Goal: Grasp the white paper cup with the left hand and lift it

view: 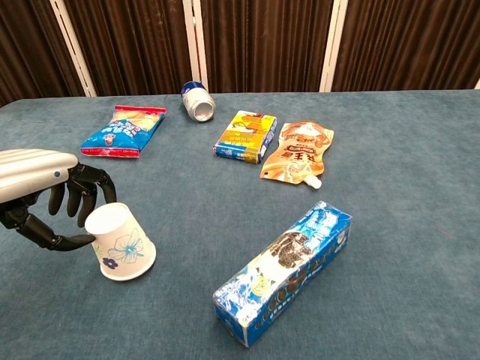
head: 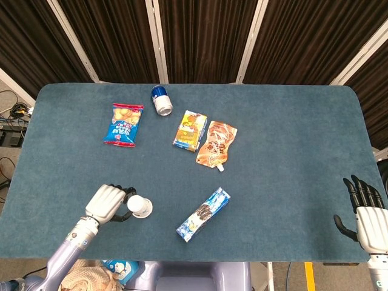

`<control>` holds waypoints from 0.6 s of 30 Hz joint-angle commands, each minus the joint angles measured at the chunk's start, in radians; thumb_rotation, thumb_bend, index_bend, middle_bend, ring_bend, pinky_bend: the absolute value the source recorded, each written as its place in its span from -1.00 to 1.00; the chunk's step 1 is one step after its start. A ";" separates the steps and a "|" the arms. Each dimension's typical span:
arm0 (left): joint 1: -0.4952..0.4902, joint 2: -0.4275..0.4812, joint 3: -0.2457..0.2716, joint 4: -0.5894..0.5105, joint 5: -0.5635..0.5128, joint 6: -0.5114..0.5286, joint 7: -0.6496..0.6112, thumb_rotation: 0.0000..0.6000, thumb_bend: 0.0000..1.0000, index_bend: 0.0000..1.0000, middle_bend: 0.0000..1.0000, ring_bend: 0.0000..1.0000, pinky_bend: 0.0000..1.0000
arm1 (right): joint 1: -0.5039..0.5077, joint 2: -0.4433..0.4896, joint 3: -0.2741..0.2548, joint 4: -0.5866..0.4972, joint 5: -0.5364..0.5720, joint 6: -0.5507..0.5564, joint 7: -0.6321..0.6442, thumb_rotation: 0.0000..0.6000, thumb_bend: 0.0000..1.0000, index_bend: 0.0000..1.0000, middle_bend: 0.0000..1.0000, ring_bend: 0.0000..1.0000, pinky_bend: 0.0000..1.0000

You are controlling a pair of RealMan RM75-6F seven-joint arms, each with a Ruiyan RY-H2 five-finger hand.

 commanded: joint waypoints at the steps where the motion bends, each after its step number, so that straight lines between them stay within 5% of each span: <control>1: -0.004 0.000 -0.001 -0.002 -0.015 -0.003 0.012 1.00 -0.33 -0.23 0.02 -0.11 -0.01 | 0.000 0.000 0.000 0.000 0.000 0.000 -0.001 1.00 -0.32 -1.00 -1.00 -1.00 -0.83; 3: -0.005 0.000 -0.001 -0.004 -0.022 -0.003 0.018 1.00 -0.35 -0.30 -0.05 -0.15 -0.04 | 0.000 -0.001 0.000 0.000 -0.001 0.000 -0.003 1.00 -0.32 -1.00 -1.00 -1.00 -0.83; 7: -0.012 0.006 0.008 -0.011 -0.047 -0.020 0.037 1.00 -0.58 -0.62 -0.58 -0.54 -0.38 | 0.000 -0.001 0.000 -0.001 -0.001 0.001 -0.004 1.00 -0.32 -1.00 -1.00 -1.00 -0.83; 11: -0.014 0.011 0.012 -0.019 -0.055 -0.020 0.045 1.00 -0.71 -0.89 -0.90 -0.84 -0.64 | -0.001 0.001 0.000 -0.002 0.001 0.000 -0.002 1.00 -0.32 -1.00 -1.00 -1.00 -0.83; 18: 0.030 0.060 0.016 -0.068 0.021 0.063 -0.029 1.00 -0.72 -1.00 -1.00 -0.92 -0.73 | -0.001 0.002 0.000 0.000 -0.001 0.002 -0.001 1.00 -0.32 -1.00 -1.00 -1.00 -0.83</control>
